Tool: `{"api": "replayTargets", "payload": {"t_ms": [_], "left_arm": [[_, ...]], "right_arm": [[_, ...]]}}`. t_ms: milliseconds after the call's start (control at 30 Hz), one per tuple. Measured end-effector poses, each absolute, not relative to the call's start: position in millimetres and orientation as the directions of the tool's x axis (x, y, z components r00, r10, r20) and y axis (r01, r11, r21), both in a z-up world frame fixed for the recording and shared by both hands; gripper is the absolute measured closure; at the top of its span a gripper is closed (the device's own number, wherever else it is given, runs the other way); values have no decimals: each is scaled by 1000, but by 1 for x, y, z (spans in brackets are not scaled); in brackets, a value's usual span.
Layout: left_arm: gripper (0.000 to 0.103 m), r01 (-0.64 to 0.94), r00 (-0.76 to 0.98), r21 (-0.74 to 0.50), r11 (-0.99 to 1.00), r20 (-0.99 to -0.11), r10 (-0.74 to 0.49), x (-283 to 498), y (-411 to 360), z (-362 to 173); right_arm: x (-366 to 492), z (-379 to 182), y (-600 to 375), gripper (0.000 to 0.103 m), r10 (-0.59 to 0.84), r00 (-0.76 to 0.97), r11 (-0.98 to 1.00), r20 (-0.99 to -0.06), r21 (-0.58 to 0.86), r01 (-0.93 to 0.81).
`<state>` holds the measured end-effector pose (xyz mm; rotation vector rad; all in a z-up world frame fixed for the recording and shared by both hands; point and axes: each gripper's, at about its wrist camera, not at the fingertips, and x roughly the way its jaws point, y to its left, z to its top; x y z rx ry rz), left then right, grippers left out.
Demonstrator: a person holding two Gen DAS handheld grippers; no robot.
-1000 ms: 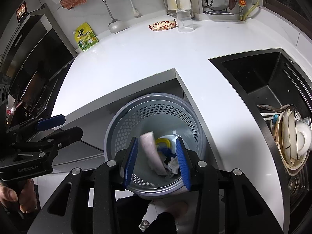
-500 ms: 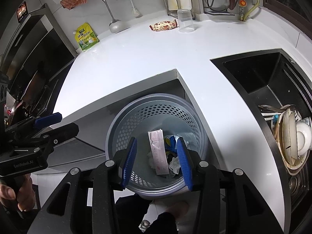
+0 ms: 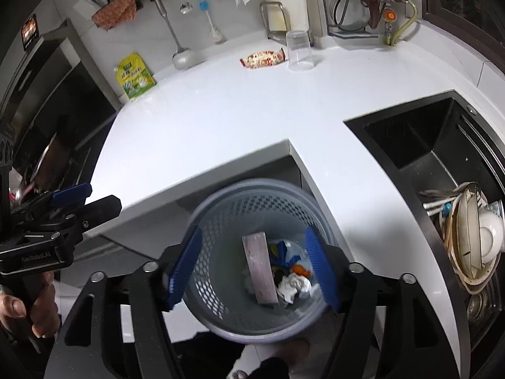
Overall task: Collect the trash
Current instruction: 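Move both tools back toward the candy wrapper and clear cup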
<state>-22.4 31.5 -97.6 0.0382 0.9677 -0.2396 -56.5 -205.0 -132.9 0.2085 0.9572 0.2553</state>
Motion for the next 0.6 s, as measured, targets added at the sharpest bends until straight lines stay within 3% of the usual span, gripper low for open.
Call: {"api": "replayTargets", "payload": {"t_ms": [267, 600], "left_arm": [[7, 184, 636, -84, 979, -749, -184, 34, 49, -80], [6, 159, 741, -70, 985, -650, -166, 140, 47, -78]], "right_arm": [[-15, -115, -207, 26, 226, 648, 964, -727, 260, -44], [82, -119, -202, 24, 124, 734, 976, -668, 217, 33]]}}
